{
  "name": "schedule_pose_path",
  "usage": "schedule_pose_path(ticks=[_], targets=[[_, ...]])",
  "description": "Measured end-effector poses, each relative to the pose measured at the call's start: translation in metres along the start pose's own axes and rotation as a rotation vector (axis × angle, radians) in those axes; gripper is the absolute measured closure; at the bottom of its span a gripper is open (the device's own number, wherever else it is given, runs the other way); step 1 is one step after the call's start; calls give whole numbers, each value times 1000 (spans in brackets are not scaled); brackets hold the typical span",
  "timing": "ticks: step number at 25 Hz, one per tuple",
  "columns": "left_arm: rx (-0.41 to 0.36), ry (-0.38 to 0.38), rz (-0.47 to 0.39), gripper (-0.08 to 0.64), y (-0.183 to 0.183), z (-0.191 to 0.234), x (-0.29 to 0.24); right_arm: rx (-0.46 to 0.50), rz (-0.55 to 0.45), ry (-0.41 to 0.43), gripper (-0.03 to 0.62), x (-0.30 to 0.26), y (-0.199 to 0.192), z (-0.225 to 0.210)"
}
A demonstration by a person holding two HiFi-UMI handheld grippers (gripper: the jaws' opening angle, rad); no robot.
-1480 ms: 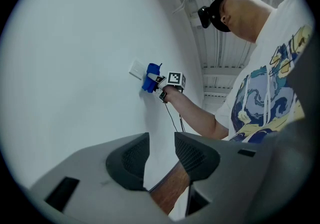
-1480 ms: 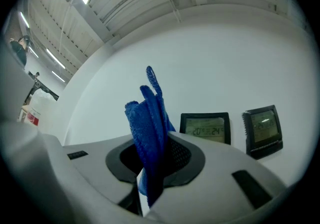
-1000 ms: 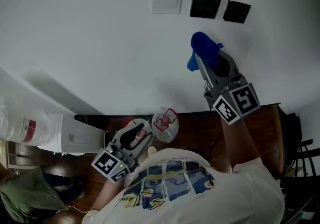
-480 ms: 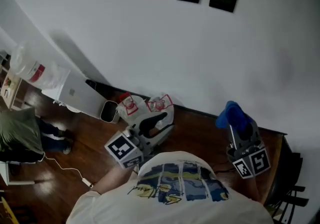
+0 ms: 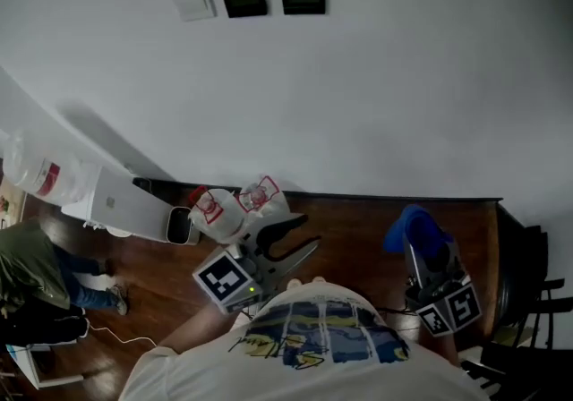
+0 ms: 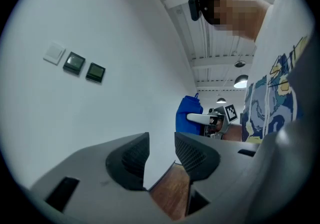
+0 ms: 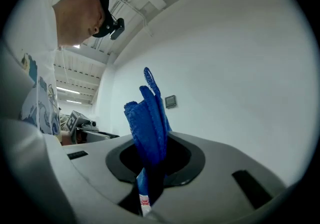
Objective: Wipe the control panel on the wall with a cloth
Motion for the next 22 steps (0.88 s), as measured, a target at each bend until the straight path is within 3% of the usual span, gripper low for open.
schedule_pose_path(ticks=[5, 13, 22], targets=[[-18, -55, 23, 419, -8, -23, -26, 43, 3, 5, 503, 36, 2, -2], [7, 0, -9, 419, -8, -102, -83, 33, -2, 114, 506, 105, 17, -40], [-19, -30, 6, 419, -19, -174, -148, 9, -45, 103, 506, 181, 13, -88]])
Point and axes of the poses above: the fingertips, and each gripper's own axes: x backward along the fingers, z to its left, y out of its top, the point moved 3 cm from there along x, backward along the fingers, and after that the axes turned 2 degrees about y, right-handed, at the moved point
